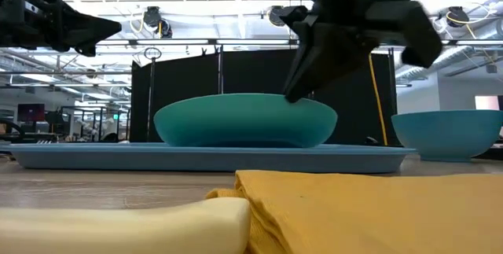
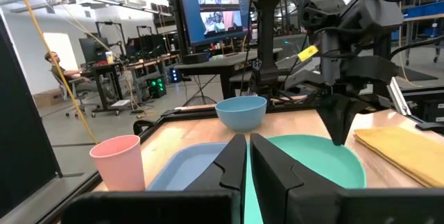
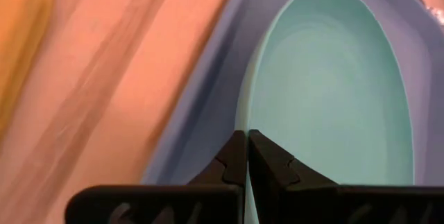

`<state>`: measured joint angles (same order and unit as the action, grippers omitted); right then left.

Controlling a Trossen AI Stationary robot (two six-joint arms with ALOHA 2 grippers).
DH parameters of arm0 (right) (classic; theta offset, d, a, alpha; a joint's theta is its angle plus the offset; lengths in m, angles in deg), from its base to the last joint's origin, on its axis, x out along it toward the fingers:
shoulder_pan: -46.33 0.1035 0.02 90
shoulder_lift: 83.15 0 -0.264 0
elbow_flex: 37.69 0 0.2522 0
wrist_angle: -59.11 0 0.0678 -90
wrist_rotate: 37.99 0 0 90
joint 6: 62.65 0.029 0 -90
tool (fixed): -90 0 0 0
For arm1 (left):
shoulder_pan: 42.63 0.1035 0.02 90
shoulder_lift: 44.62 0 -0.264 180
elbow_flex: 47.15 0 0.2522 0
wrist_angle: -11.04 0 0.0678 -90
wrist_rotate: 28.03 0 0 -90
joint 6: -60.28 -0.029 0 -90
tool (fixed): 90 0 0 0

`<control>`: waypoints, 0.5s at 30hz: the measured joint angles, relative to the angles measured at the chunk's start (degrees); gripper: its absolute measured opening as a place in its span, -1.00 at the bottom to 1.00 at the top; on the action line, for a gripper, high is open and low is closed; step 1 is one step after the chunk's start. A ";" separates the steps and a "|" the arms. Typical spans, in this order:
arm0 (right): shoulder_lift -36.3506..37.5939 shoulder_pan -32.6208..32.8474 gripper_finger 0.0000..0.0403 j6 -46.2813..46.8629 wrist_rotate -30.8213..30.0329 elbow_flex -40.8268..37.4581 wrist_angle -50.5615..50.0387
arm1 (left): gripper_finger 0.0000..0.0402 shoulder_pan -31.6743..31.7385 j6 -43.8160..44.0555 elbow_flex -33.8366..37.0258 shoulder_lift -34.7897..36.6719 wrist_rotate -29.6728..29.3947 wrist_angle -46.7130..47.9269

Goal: Set up tray
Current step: Put the blue plate on the blue serving tray

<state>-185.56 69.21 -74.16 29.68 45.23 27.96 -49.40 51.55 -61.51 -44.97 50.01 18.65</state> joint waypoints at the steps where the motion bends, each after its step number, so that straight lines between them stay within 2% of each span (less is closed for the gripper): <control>1: 0.00 -0.38 -1.00 -0.22 0.09 -0.18 0.96 | -0.87 -0.01 0.00 0.00 -0.01 0.00 0.00; 15: -1.62 -4.15 -1.00 -2.87 3.15 -1.37 10.77 | -0.87 0.00 0.00 0.00 -0.01 -0.02 0.02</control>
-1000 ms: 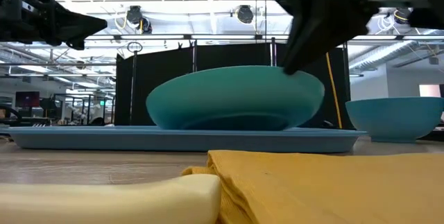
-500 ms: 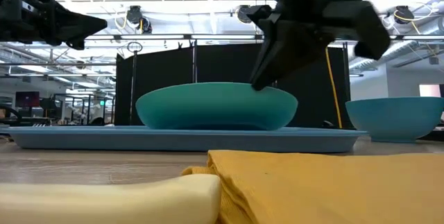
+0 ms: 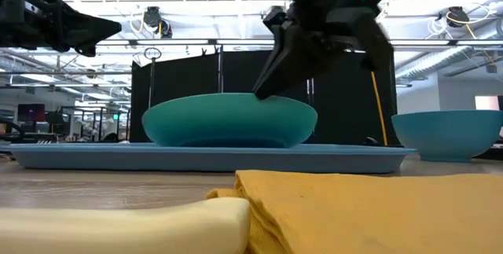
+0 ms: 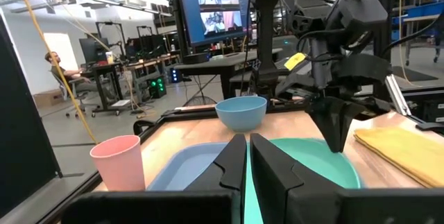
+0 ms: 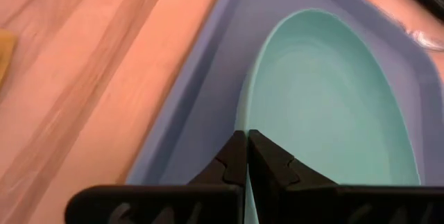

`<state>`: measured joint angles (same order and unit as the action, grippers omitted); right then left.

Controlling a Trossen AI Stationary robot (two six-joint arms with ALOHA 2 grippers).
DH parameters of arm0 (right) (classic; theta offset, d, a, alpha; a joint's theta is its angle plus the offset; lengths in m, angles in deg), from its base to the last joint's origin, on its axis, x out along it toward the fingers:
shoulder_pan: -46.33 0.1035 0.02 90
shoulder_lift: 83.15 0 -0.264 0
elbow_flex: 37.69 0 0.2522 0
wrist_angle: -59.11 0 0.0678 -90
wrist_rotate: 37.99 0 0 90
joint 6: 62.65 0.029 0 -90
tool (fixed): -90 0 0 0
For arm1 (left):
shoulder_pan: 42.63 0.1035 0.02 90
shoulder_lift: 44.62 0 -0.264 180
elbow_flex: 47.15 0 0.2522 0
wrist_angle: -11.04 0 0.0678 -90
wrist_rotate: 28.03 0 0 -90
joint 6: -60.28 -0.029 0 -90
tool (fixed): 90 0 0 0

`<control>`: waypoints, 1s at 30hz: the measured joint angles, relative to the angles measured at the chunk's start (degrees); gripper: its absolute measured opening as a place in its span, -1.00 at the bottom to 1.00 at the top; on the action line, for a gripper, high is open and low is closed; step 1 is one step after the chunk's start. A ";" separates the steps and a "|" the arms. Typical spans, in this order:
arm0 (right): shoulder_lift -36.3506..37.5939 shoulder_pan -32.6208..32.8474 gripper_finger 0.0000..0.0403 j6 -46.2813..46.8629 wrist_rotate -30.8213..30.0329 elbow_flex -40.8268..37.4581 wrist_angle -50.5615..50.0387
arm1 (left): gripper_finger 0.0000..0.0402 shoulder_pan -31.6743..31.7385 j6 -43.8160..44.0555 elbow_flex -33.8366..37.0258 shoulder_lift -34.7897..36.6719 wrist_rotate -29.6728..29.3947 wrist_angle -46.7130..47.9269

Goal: Set up tray
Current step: Put the blue plate on the blue serving tray

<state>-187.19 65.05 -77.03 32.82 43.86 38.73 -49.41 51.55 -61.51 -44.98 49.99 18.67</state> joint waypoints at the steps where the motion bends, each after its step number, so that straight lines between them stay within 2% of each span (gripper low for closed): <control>1: -0.53 -0.24 -1.00 -0.04 0.03 0.09 0.51 | -0.87 0.01 0.00 0.00 0.00 0.02 -0.03; 10: -5.52 -1.46 -1.00 -0.66 2.79 0.01 4.32 | -0.87 0.01 0.00 0.00 0.00 0.02 -0.04; 30: -5.61 -2.93 -1.00 1.14 4.39 0.07 5.54 | -0.87 0.01 -0.01 0.00 0.00 -0.01 -0.04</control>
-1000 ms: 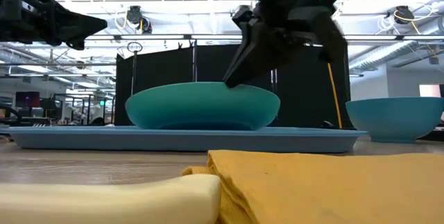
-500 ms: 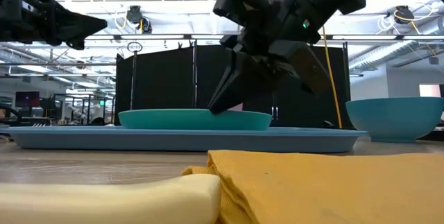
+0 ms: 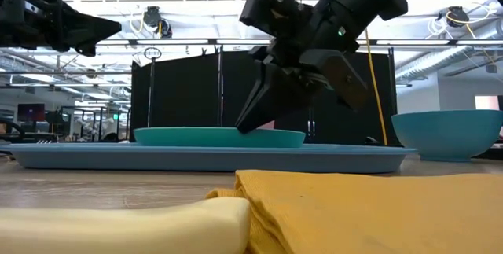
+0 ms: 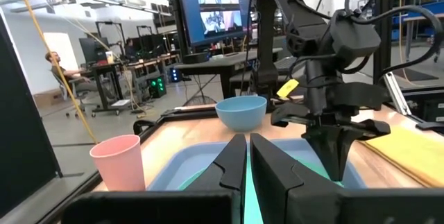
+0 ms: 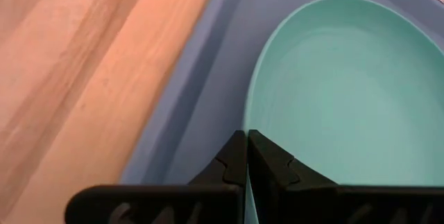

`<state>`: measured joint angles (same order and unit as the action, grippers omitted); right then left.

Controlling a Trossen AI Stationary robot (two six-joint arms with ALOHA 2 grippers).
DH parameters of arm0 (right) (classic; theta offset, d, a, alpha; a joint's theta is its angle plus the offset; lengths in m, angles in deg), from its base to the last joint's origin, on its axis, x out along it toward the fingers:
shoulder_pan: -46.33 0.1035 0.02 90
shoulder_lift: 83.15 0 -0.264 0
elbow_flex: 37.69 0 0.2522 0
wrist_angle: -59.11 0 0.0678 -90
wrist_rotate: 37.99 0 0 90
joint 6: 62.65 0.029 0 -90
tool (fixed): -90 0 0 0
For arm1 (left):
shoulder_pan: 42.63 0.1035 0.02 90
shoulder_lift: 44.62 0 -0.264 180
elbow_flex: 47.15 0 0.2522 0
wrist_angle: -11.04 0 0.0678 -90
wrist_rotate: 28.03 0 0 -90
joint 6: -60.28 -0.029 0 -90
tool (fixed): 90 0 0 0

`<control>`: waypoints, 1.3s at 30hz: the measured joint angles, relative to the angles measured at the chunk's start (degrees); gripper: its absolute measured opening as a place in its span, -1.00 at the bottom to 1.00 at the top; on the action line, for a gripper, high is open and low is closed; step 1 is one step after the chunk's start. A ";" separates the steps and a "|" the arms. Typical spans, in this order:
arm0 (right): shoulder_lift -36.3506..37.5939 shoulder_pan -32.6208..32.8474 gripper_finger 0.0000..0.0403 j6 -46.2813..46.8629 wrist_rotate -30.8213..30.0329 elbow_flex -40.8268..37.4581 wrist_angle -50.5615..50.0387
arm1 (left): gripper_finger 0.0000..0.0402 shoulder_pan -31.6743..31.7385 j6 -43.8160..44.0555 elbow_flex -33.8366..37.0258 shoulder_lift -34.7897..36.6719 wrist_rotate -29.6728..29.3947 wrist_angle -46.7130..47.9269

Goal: Set up tray
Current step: Put the blue plate on the blue serving tray, then put the blue bowl on top of the blue plate

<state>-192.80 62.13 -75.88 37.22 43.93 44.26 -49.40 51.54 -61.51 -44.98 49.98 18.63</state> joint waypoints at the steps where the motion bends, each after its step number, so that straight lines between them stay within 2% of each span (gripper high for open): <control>1: 0.00 -0.02 -1.00 0.00 -0.02 0.00 0.06 | -0.87 0.01 -0.01 0.00 0.00 0.00 0.02; 13: 0.00 0.19 -0.97 0.52 3.06 -0.02 1.78 | -0.87 0.00 0.01 0.00 0.00 0.00 0.02; 24: 0.00 0.44 -0.67 0.39 2.44 -0.02 3.06 | -0.87 0.01 0.01 0.00 0.00 0.00 0.00; 32: 0.33 2.02 -0.46 0.47 -4.74 -0.02 2.33 | -0.87 0.01 0.00 0.00 0.00 0.00 0.01; 39: 5.66 4.82 -0.34 3.54 -11.17 -0.04 -9.03 | -0.87 0.01 0.01 0.00 0.00 -0.02 0.02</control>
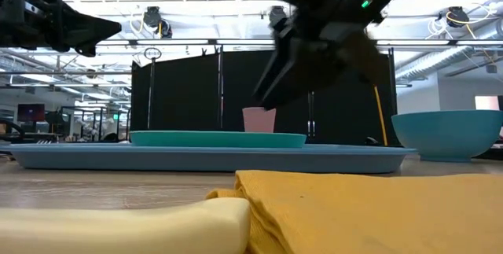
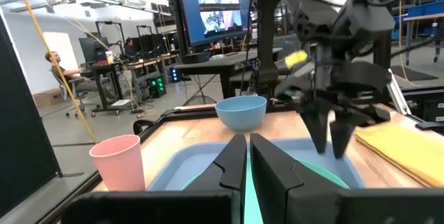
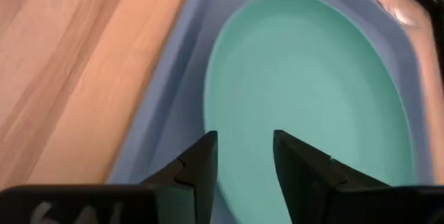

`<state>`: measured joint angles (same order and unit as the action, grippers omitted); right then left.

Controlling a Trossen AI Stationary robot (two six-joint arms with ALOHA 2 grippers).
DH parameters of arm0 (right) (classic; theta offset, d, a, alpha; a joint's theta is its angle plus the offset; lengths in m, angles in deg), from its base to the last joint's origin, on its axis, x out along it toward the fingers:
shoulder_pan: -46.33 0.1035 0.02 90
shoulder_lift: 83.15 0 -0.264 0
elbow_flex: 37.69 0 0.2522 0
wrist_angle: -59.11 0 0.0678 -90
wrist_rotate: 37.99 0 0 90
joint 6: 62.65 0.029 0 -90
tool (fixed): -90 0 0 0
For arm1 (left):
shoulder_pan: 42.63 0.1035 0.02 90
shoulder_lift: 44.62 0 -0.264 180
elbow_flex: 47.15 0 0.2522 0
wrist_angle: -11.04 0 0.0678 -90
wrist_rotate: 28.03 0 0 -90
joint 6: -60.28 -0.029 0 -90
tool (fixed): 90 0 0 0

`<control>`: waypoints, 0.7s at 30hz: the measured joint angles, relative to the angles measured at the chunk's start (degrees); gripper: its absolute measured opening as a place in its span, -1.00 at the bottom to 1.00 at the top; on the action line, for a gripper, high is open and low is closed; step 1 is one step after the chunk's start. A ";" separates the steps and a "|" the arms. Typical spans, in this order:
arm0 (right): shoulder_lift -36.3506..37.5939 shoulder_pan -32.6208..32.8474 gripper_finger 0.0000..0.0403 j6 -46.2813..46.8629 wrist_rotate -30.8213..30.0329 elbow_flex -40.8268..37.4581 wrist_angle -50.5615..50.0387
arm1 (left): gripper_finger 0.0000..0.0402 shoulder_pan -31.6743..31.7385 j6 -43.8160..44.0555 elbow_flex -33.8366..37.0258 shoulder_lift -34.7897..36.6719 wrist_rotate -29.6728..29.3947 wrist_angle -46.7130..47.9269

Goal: Set up tray
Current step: Put the blue bowl on top of the blue plate

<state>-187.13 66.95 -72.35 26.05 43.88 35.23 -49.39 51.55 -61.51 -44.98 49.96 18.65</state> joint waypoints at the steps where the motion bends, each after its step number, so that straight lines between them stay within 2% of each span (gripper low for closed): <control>1: 1.26 0.32 -0.34 1.47 -0.63 0.00 -2.24 | -0.87 0.00 0.00 0.00 0.02 0.00 0.00; 9: 10.42 2.41 -0.34 15.27 -7.36 0.00 -20.95 | -0.87 0.00 0.00 0.00 0.00 0.00 0.00; 15: 14.85 2.28 -0.32 28.37 -8.99 0.00 -33.94 | -0.87 -0.02 0.00 0.00 0.00 0.00 0.12; 21: 16.91 0.38 -0.24 42.47 -7.12 0.00 -44.15 | -0.87 -0.01 0.00 0.00 0.02 0.00 -0.03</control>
<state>-170.23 67.32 -29.88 18.93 43.88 -8.92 -49.40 51.55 -61.51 -44.96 49.96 18.62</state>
